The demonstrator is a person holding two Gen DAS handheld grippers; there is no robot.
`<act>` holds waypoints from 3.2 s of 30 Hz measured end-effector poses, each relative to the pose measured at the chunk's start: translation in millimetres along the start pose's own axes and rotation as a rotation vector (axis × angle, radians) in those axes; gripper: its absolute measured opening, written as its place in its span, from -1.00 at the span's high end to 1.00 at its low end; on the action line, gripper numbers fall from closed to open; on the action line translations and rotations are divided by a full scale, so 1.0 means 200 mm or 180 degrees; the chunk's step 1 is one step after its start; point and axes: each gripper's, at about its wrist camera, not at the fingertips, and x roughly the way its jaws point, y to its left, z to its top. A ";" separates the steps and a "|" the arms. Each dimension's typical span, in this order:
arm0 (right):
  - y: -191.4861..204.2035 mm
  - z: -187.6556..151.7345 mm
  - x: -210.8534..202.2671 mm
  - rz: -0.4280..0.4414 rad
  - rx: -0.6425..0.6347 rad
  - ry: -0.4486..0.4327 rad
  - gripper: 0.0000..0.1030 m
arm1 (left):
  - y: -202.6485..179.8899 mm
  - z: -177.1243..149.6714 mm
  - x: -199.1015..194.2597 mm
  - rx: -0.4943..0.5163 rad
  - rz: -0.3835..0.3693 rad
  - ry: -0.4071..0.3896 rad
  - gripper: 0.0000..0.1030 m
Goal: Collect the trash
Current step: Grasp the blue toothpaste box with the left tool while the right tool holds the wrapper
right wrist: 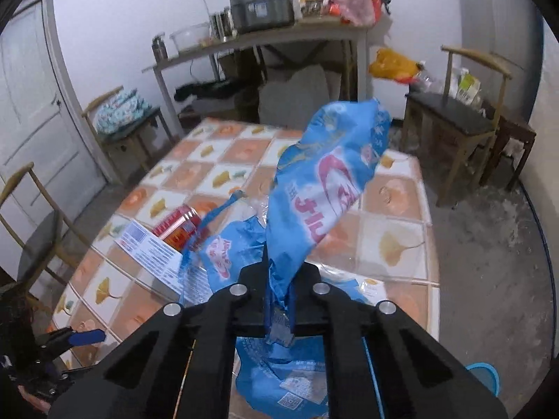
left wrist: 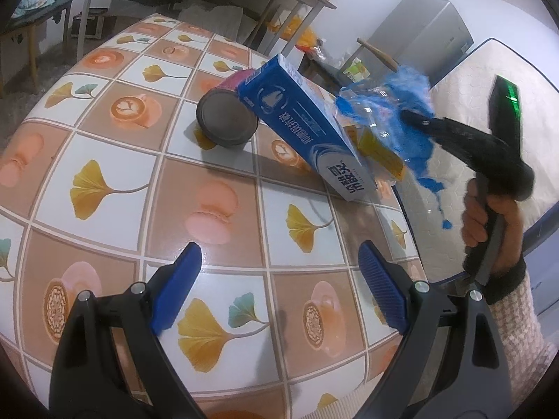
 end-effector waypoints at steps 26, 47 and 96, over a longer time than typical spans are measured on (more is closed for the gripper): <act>-0.21 -0.73 -0.22 0.0504 0.1240 0.0034 0.89 | -0.05 0.19 0.06 -0.0518 -0.0473 -0.0403 -0.69; -0.40 -0.80 -0.22 0.0483 0.1454 -0.0007 0.89 | -0.07 0.31 0.53 -0.1427 -0.0412 -0.0548 -0.08; -1.10 -1.34 -1.19 -0.0709 0.2270 -0.0985 0.89 | -1.40 0.04 0.48 0.0533 -0.1212 0.0237 0.11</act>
